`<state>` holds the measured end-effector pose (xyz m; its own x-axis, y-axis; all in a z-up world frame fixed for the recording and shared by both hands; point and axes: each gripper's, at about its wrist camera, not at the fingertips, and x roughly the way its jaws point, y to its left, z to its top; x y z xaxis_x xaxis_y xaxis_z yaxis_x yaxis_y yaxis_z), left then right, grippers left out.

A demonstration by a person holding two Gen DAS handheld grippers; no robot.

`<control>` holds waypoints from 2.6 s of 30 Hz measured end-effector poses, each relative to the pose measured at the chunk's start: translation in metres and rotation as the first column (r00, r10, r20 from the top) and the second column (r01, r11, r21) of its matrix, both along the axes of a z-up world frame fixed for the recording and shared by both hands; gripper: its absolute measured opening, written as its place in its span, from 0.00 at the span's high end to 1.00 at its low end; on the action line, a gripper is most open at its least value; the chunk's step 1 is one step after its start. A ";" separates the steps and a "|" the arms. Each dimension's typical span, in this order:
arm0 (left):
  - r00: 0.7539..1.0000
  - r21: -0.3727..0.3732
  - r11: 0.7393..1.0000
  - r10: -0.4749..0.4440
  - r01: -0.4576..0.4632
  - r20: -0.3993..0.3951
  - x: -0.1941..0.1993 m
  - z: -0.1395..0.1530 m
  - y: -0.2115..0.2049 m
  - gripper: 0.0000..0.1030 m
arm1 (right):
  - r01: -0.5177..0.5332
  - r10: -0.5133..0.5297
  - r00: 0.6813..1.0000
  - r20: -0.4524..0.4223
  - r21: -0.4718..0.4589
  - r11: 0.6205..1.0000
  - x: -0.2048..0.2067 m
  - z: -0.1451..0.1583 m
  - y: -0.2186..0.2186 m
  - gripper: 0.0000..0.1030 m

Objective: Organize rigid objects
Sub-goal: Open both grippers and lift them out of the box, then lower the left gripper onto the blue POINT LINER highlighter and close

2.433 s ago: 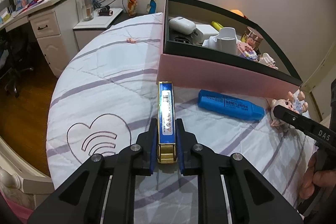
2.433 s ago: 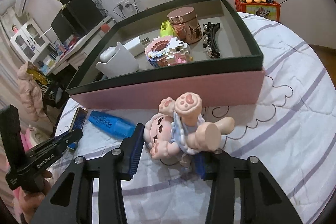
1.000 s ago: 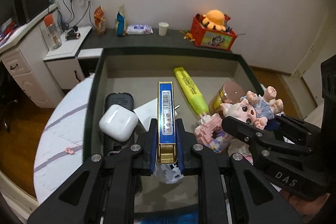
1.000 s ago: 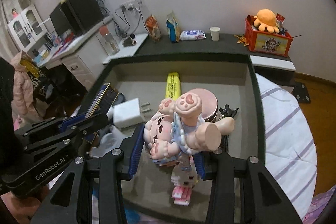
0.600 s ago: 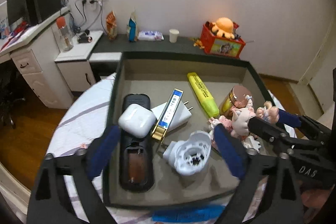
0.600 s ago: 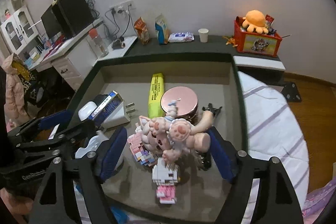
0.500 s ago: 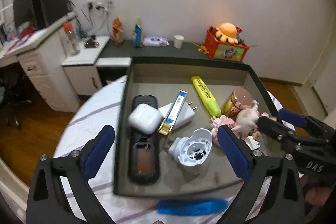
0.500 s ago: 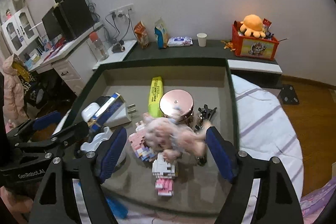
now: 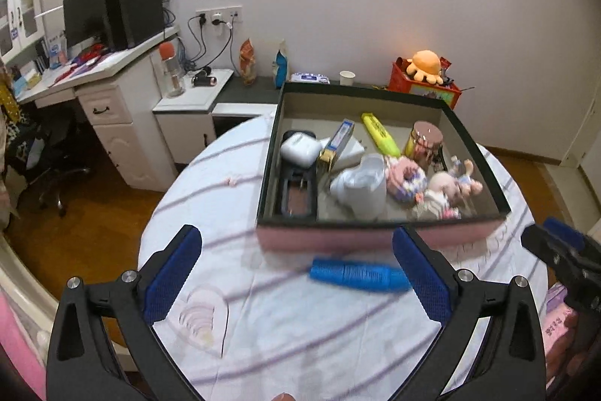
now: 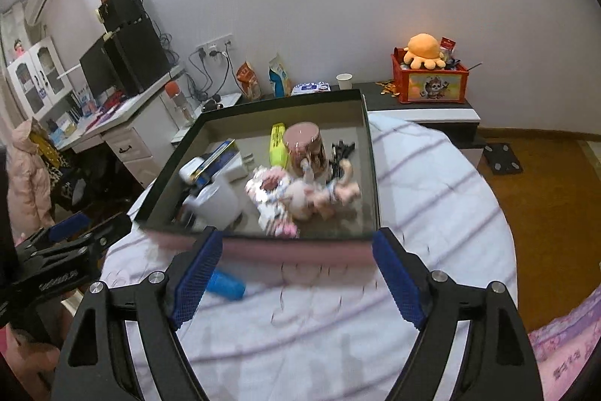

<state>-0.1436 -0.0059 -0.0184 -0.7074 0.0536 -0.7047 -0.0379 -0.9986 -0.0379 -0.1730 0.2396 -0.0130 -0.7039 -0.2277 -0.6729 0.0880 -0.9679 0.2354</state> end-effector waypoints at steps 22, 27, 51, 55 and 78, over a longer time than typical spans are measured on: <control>0.995 0.022 0.999 0.031 -0.033 0.099 0.066 -0.044 -0.008 0.00 | 0.020 -0.018 0.992 0.122 -0.016 1.000 0.065 -0.056 0.007 0.19; 0.994 0.024 0.999 0.040 -0.042 0.103 0.062 -0.044 -0.012 0.00 | 0.015 -0.014 0.992 0.125 -0.009 1.000 0.064 -0.056 0.004 0.19; 0.993 0.013 1.000 0.010 -0.012 0.114 0.023 -0.044 0.009 0.00 | 0.101 -0.109 0.991 0.083 0.094 0.990 -0.041 -0.024 0.027 0.19; 0.991 0.011 1.000 0.017 -0.019 0.132 0.009 -0.049 0.015 0.00 | 0.089 -0.102 0.988 0.119 0.115 0.989 -0.065 -0.029 0.026 0.25; 0.964 -0.032 0.995 0.103 -0.098 0.244 -0.042 -0.086 0.063 0.00 | -0.030 -0.028 0.966 0.259 0.219 0.975 -0.112 -0.059 0.023 0.91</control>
